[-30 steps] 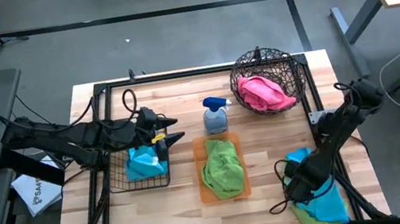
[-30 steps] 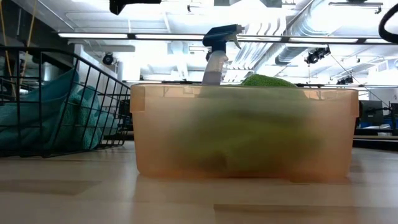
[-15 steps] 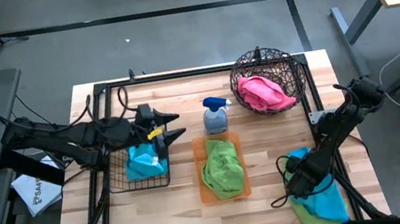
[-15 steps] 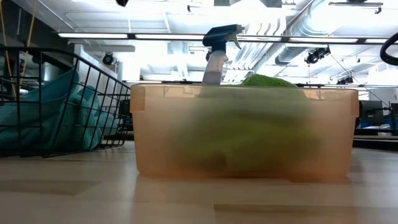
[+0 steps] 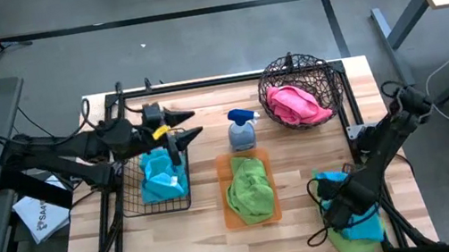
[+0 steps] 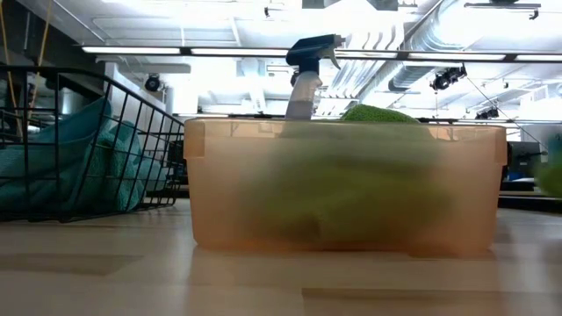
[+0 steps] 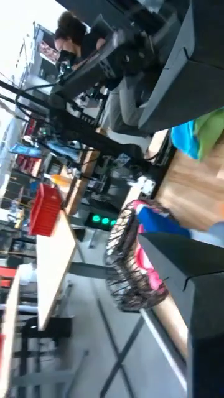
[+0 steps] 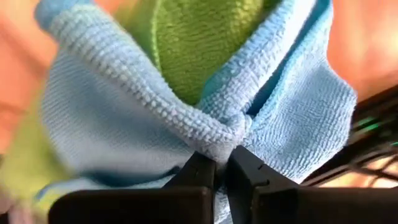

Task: Sort microfiber towel by color & place in baskets
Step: Put the blue microfiber cloth into the wire basket

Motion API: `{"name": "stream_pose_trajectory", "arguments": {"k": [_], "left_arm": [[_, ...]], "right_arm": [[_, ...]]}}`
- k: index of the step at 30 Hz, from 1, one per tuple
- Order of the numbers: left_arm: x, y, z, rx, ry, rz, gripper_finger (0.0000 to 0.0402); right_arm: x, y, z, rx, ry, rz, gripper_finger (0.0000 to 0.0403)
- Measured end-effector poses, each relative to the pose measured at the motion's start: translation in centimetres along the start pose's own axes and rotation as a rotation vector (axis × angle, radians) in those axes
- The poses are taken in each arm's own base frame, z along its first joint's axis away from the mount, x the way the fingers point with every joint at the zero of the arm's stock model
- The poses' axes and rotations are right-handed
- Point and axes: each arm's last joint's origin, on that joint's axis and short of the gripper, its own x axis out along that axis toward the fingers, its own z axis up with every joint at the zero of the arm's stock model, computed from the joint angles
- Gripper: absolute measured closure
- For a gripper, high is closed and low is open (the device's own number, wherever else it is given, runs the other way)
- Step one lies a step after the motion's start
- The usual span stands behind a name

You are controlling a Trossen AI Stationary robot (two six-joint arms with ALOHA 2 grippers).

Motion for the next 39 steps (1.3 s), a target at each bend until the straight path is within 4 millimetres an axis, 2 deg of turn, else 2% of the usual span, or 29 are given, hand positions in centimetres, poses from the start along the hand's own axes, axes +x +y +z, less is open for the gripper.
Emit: {"name": "stream_pose_trajectory", "arguments": {"k": [4, 9, 12, 15, 18, 21, 26, 29, 32, 35, 39], "left_arm": [[-0.3, 0.0, 1.7, 0.051, -0.05, 0.001, 0.0135], [-0.6, -0.1, 3.3, 0.133, -0.094, 0.008, 0.0135], [-0.6, 0.0, 3.7, 0.15, -0.104, 0.016, 0.0135], [-0.7, 0.0, 4.0, 0.141, -0.111, 0.017, 0.0135], [-0.7, 0.0, 3.8, 0.142, -0.102, 0.012, 0.0135], [-0.7, -0.1, 3.8, 0.143, -0.097, 0.002, 0.0135], [-0.8, -0.3, 3.7, 0.144, -0.096, -0.005, 0.0135], [-0.8, -0.3, 3.7, 0.144, -0.095, -0.006, 0.0135], [-0.8, -0.3, 3.7, 0.143, -0.097, -0.005, 0.0135], [-0.8, -0.3, 3.7, 0.138, -0.099, 0.004, 0.0135], [-0.8, -0.3, 3.7, 0.115, -0.101, 0.005, 0.0135]], "right_arm": [[-5.0, -0.4, 0.2, -0.022, -0.157, -0.028, 0.0398], [-10.7, -1.6, 0.4, 0.047, -0.456, 0.013, 0.04], [-13.0, -2.2, 0.8, 0.084, -0.571, 0.052, 0.0401], [-13.6, -2.6, 1.2, 0.067, -0.526, 0.064, 0.0402], [-13.3, -2.5, 1.2, 0.038, -0.461, 0.077, 0.0402], [-11.4, -2.2, 0.9, 0.007, -0.333, 0.056, 0.0402], [-5.6, -1.2, -0.4, -0.041, -0.076, 0.018, 0.0402], [-2.0, -0.1, -0.9, -0.076, 0.028, 0.135, 0.0403], [0.4, 0.4, -0.9, -0.07, 0.056, 0.213, 0.0402], [1.5, 0.2, -0.3, -0.046, 0.065, 0.219, 0.0401], [1.2, -0.3, 0.5, -0.077, 0.078, 0.214, 0.0379]]}}
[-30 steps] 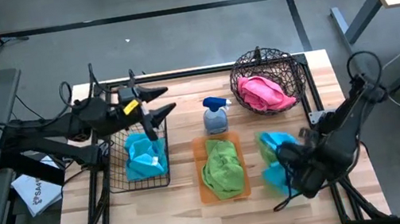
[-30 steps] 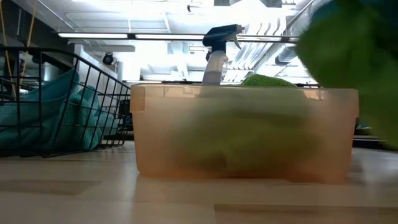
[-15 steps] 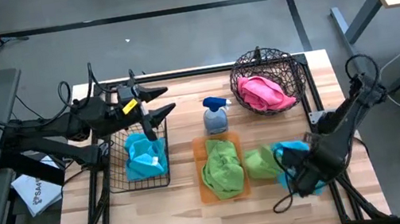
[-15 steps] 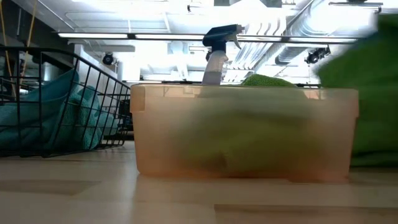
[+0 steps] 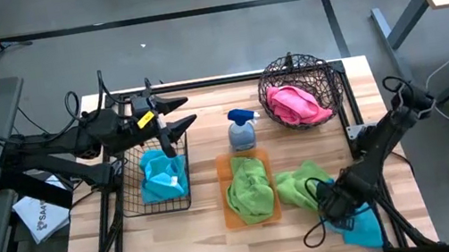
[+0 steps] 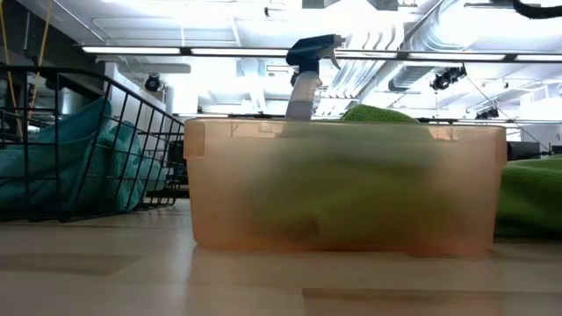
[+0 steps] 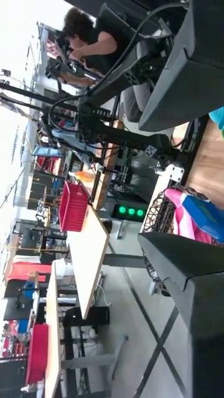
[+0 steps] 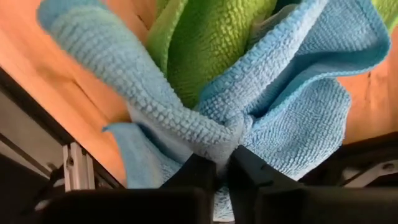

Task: Sort microfiber towel by color & place in baskets
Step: Put the blue microfiber cloth into the wire basket

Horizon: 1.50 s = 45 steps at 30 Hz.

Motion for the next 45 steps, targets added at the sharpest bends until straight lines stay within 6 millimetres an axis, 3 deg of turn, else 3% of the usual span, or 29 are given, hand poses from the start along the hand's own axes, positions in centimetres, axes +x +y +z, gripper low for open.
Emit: {"name": "stream_pose_trajectory", "arguments": {"k": [4, 11, 14, 18, 22, 28, 31, 33, 35, 40, 45], "left_arm": [[0.0, 0.0, 0.0, 0.001, 0.0, 0.001, 0.0135], [0.0, 0.0, 0.0, 0.0, 0.0, 0.001, 0.0135], [0.0, 0.0, 0.0, -0.001, -0.001, 0.001, 0.0135], [0.0, 0.0, 0.1, -0.025, -0.009, 0.0, 0.0135], [0.0, 0.0, 0.1, -0.033, -0.013, 0.0, 0.0135], [0.2, 0.1, 0.1, -0.007, -0.015, 0.033, 0.0135], [0.2, 0.2, 0.3, 0.009, -0.042, 0.054, 0.0135], [0.2, 0.2, 0.8, 0.028, -0.083, 0.074, 0.0135], [0.1, 0.2, 1.2, 0.066, -0.125, 0.083, 0.0135], [0.1, 0.8, 1.8, 0.154, -0.165, 0.116, 0.0135], [0.1, 1.8, 1.9, 0.243, -0.138, 0.163, 0.0135]], "right_arm": [[-1.2, -0.6, 0.4, -0.066, 0.044, -0.036, 0.0318], [-2.9, -1.5, 1.6, -0.166, -0.036, -0.138, 0.0155], [-2.1, -1.5, 1.4, -0.151, 0.014, -0.096, 0.0115], [0.3, -1.2, -0.2, -0.176, 0.098, -0.062, 0.0106], [1.8, -1.2, -0.8, -0.181, 0.097, -0.042, 0.0109], [4.1, -3.0, -1.2, -0.083, 0.08, -0.154, 0.0135], [4.9, -3.5, -1.5, -0.072, 0.091, -0.179, 0.0207], [4.7, -3.4, -1.8, -0.077, 0.109, -0.182, 0.0297], [3.6, -2.5, -2.2, -0.117, 0.12, -0.153, 0.0373], [-2.6, 0.2, -3.6, -0.228, 0.062, -0.051, 0.0379], [-10.0, 0.8, -5.0, -0.226, -0.059, -0.004, 0.0388]]}}
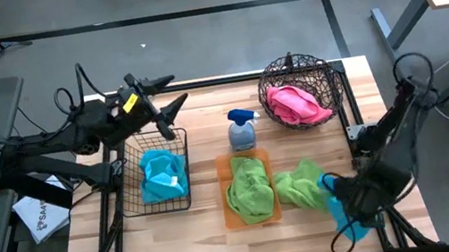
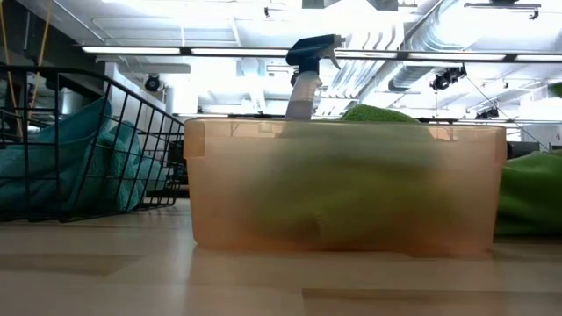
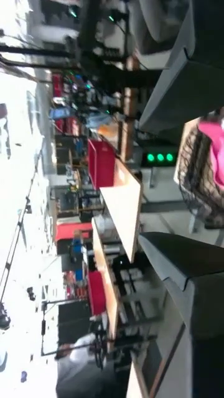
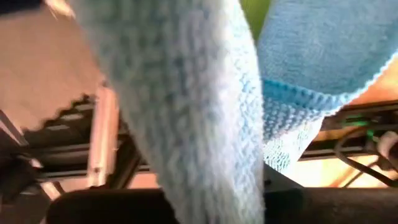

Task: Sort microfiber towel by color & place in baskets
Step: Put the blue microfiber cloth into the wire basket

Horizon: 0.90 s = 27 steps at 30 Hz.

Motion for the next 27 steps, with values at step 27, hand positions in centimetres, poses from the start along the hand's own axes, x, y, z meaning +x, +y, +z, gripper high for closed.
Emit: {"name": "stream_pose_trajectory", "arguments": {"k": [27], "left_arm": [[-1.1, 1.1, -0.1, -0.307, 0.097, -0.717, 0.0135]], "right_arm": [[-18.4, -4.1, 14.2, 0.023, -1.556, 0.117, 0.0402]]}}
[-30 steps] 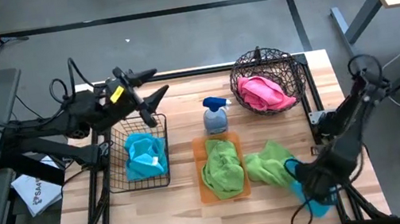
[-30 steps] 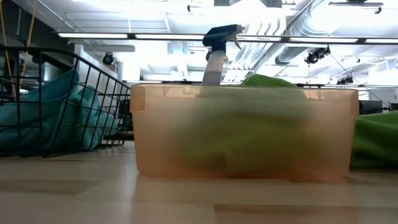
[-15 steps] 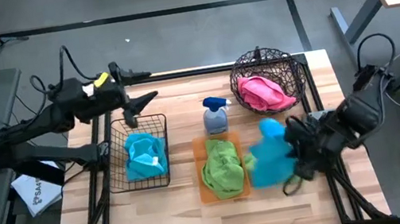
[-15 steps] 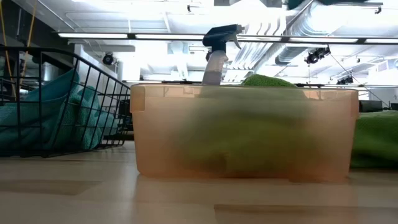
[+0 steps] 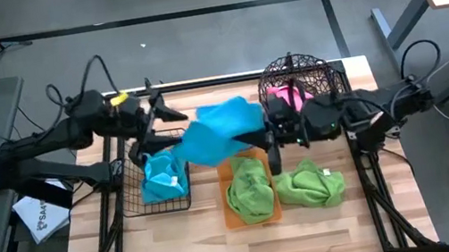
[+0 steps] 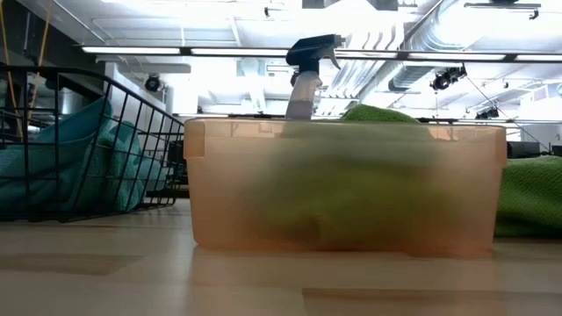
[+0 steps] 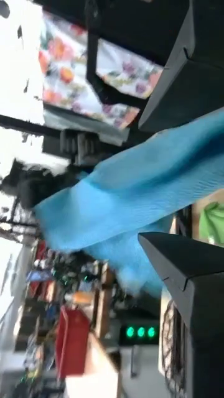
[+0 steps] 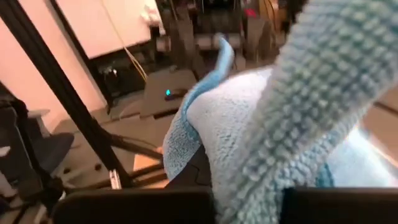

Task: Sort microfiber towel by color & place in baskets
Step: Put the blue microfiber cloth into the wire basket

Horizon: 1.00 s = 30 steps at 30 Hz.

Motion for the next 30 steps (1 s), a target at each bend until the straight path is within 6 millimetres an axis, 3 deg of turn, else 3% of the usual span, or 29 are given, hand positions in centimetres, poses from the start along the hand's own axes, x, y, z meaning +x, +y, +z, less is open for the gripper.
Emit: {"name": "stream_pose_trajectory", "arguments": {"k": [7, 15, 25, 28, 30], "left_arm": [[3.4, -0.3, -1.2, -0.063, -0.014, -0.054, 0.0135], [7.7, 0.0, -4.1, -0.1, 0.019, -0.018, 0.0135], [10.1, -0.1, -5.5, -0.124, 0.005, -0.114, 0.0136], [10.3, 0.0, -5.7, -0.108, 0.004, -0.105, 0.0165], [10.2, 0.0, -5.6, -0.106, 0.003, -0.105, 0.0221]], "right_arm": [[2.0, -1.2, -0.4, -0.066, 0.034, 0.028, 0.0402], [2.3, -0.9, -0.5, -0.144, 0.04, 0.099, 0.0403], [2.3, -0.5, -0.1, -0.223, 0.008, 0.205, 0.0403], [2.3, -0.5, -0.1, -0.229, 0.009, 0.211, 0.0402], [2.3, -0.6, -0.1, -0.192, 0.009, 0.202, 0.0398]]}}
